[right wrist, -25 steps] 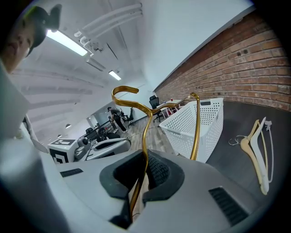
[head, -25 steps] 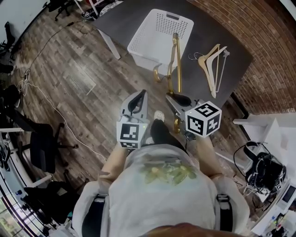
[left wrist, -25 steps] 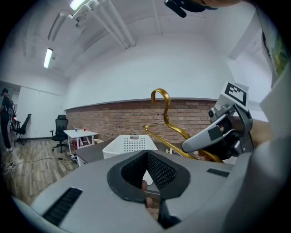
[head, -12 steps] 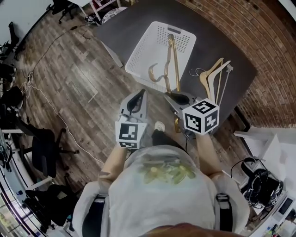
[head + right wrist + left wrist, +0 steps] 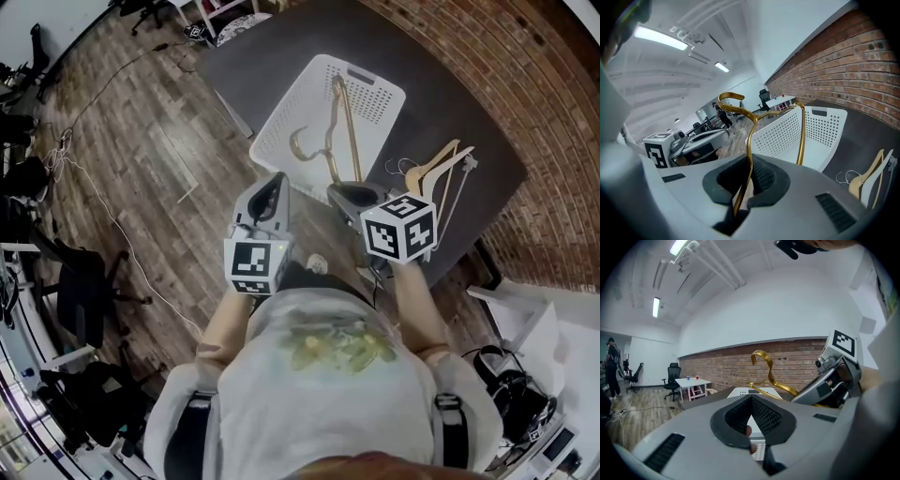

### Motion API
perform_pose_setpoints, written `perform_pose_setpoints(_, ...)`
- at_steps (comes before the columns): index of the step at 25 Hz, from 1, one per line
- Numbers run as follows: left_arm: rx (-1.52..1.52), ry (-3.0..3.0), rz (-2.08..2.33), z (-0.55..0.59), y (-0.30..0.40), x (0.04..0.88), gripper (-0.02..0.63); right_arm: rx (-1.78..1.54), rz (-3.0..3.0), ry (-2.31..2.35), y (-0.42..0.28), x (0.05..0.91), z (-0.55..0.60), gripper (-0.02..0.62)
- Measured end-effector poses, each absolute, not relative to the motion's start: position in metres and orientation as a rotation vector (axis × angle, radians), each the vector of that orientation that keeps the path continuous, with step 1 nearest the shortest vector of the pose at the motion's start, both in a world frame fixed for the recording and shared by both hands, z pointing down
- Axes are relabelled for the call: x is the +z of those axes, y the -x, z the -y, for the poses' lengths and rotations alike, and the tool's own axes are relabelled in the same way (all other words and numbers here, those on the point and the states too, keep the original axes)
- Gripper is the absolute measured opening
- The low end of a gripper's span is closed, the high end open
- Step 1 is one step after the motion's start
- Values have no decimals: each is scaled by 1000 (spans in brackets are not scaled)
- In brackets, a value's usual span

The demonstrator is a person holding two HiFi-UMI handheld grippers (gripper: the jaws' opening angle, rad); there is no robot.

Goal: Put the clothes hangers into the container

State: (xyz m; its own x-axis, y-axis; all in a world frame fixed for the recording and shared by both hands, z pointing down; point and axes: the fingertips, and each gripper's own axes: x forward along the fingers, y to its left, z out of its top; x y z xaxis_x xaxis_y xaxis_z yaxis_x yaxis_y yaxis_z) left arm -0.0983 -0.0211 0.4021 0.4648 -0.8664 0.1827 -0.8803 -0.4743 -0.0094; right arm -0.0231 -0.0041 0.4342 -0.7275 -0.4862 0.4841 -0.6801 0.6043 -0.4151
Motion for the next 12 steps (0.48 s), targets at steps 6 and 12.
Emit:
perform_pose_setpoints(6,260,-2592,1595,33,103,401,28,896,2490,-924,24,442,21,34)
perform_pose_setpoints(12,273,-2592,1576,49,105,405,28,910,2446,-921,31,449,38,34)
